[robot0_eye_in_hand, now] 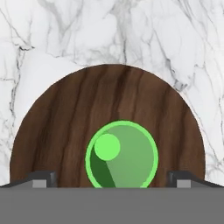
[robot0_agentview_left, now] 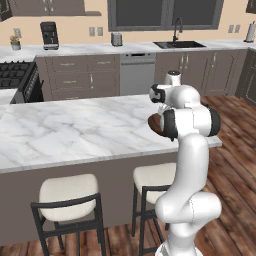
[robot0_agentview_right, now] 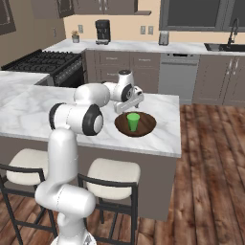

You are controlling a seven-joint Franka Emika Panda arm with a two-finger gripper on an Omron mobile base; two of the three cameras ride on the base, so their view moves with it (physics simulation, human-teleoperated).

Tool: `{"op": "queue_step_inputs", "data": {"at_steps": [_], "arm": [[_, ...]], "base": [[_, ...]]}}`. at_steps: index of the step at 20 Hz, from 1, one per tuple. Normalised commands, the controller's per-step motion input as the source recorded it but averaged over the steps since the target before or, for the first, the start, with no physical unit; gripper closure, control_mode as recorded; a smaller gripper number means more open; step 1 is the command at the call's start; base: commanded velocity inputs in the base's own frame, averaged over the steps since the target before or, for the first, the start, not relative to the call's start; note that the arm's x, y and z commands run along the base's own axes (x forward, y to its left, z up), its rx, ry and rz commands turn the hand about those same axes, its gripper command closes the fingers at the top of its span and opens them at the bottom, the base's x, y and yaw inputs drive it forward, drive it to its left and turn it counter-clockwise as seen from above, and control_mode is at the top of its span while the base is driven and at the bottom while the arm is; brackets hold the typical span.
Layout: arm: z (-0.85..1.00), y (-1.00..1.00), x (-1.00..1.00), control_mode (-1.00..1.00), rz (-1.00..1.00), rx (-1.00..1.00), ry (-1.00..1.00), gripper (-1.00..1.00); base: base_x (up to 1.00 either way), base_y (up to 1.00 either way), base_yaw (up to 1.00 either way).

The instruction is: Place the cup inside the bowl on the dining table and move the bowl to any counter.

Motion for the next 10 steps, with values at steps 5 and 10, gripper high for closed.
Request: {"op": "queue_step_inputs", "data": {"at_steps": [5,10], "arm": [[0.00,-0.14,-0.37,-1.00,-0.25,0.00,0.00,-1.00],[0.05,-0.21,-0.43,-1.00,-0.26,0.00,-0.02,-1.00]], "base": [[0.00,0.00,0.00],[0.00,0.00,0.00]]}}
